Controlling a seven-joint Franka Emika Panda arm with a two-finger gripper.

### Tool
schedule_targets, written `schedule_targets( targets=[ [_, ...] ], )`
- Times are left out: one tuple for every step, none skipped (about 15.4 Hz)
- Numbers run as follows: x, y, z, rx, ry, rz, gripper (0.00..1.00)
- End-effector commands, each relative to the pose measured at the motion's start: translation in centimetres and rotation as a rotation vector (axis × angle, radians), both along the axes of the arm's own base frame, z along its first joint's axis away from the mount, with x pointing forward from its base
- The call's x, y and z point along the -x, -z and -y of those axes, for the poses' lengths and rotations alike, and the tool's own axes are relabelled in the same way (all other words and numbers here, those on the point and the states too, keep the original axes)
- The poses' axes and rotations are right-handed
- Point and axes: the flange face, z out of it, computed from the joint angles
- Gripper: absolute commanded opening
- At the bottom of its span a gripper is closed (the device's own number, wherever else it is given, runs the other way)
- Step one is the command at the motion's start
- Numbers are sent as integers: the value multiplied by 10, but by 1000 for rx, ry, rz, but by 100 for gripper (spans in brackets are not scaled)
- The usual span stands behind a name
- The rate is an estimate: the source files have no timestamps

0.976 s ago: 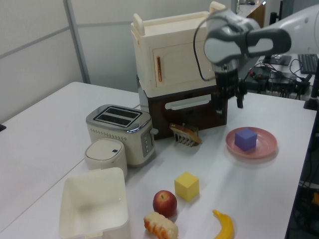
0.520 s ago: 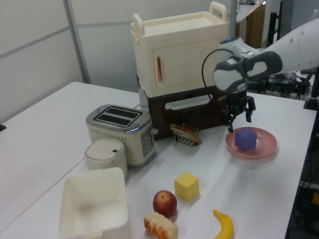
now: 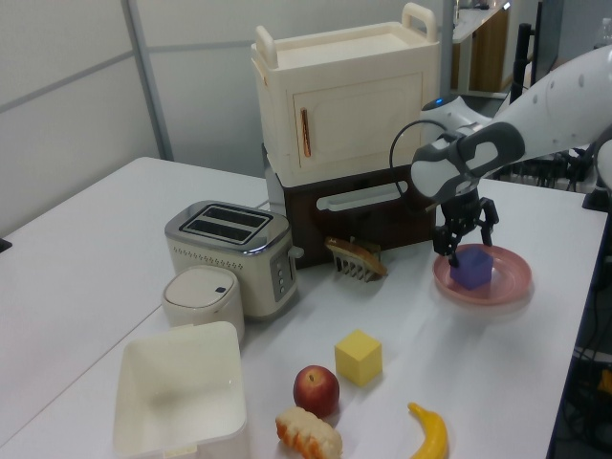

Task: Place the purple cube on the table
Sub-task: 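Lower the gripper and grasp the purple cube on the pink plate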

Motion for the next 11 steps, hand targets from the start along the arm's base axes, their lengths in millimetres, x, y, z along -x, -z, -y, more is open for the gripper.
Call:
schedule_targets(
  targets=[
    [2, 15, -9, 28, -28, 15, 99],
    [2, 14, -9, 28, -29, 16, 84],
    [2, 7, -9, 22, -36, 21, 46],
    [3, 2, -10, 12, -32, 12, 28],
    [3, -6, -16, -2, -36, 0, 20],
    [-1, -20, -27, -14, -50, 2, 16],
    [0, -35, -34, -31, -58, -5, 15],
    [0, -53, -37, -50, -74, -10, 15],
    [0, -64, -42, -66, -86, -21, 15],
    [-5, -75, -47, -66, -87, -21, 15],
    [-14, -80, -59, -65, -98, -16, 17]
  ],
)
